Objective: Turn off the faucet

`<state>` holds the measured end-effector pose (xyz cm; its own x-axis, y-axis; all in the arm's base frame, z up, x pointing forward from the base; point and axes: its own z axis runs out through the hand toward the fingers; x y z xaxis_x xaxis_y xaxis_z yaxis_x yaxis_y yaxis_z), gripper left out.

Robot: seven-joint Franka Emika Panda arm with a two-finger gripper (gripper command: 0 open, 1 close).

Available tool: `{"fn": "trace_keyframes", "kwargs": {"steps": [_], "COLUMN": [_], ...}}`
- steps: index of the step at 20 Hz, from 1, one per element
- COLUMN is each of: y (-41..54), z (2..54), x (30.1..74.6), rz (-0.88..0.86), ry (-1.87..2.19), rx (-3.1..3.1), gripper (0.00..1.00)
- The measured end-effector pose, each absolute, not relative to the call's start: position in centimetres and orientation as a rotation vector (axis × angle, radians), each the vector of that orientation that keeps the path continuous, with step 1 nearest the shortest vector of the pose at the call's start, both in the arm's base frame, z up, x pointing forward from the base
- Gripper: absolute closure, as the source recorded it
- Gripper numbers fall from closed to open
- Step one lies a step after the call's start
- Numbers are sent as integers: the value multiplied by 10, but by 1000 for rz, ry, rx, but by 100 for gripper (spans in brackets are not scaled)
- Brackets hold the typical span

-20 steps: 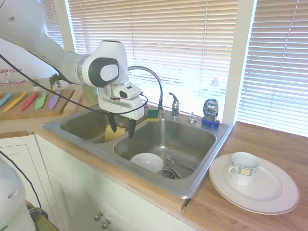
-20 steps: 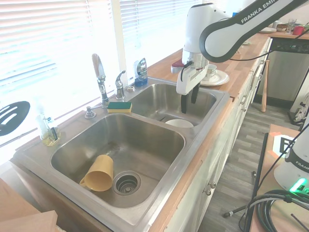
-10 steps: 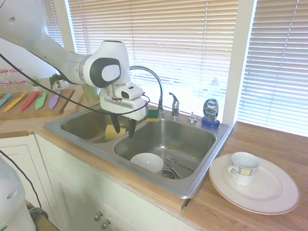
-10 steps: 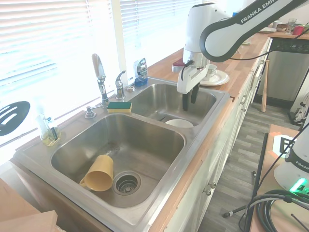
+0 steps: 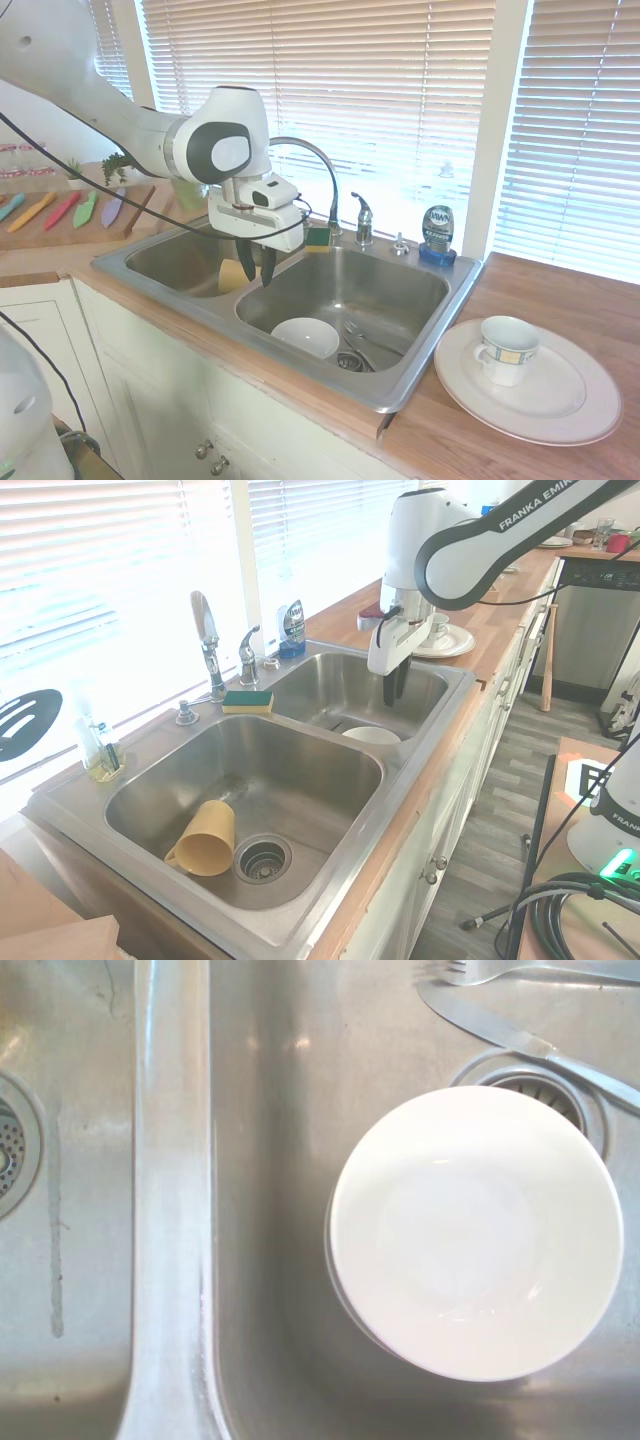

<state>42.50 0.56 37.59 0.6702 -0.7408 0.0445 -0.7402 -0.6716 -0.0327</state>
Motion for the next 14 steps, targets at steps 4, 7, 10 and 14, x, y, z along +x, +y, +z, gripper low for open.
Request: {"fn": "trace_keyframes", "kwargs": {"steps": [4,7,10,14], "y": [6,11,15,19], "z": [379,388,399,416], "x": [430,448,483,536], "rz": [-136,-208,-273,-507], "ry": [1251,1234,1214,1159], "rx": [-2864,-2865,-2866,-2781], "gripper": [100,100,100,100]}}
